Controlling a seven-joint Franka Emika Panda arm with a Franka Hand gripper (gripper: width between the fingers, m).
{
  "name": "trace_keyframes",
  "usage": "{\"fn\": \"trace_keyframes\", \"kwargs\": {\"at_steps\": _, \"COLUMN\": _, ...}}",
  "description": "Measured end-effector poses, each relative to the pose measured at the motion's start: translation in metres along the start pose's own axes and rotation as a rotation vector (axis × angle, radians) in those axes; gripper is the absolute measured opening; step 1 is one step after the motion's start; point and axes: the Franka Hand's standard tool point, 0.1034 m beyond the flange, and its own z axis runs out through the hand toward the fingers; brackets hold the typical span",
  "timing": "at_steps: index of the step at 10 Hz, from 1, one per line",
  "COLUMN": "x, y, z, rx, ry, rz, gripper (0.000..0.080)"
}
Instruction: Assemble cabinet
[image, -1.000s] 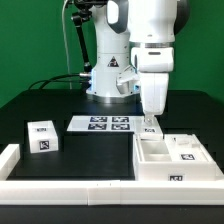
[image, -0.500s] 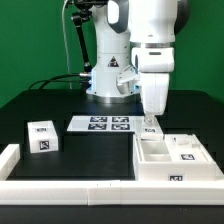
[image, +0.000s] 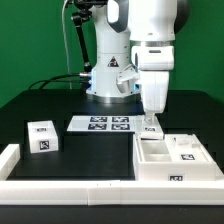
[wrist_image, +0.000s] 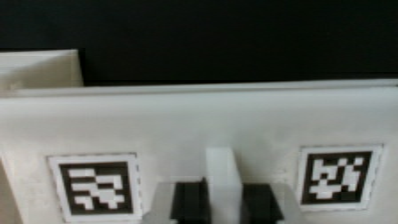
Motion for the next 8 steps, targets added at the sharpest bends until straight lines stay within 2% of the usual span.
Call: {"fn": "trace_keyframes", "kwargs": {"at_steps": 8, "x": -0.0031, "y": -0.001, "z": 0.0025, "rx": 0.009, "ry": -0.001, "rz": -0.015, "gripper": 0.0068}}
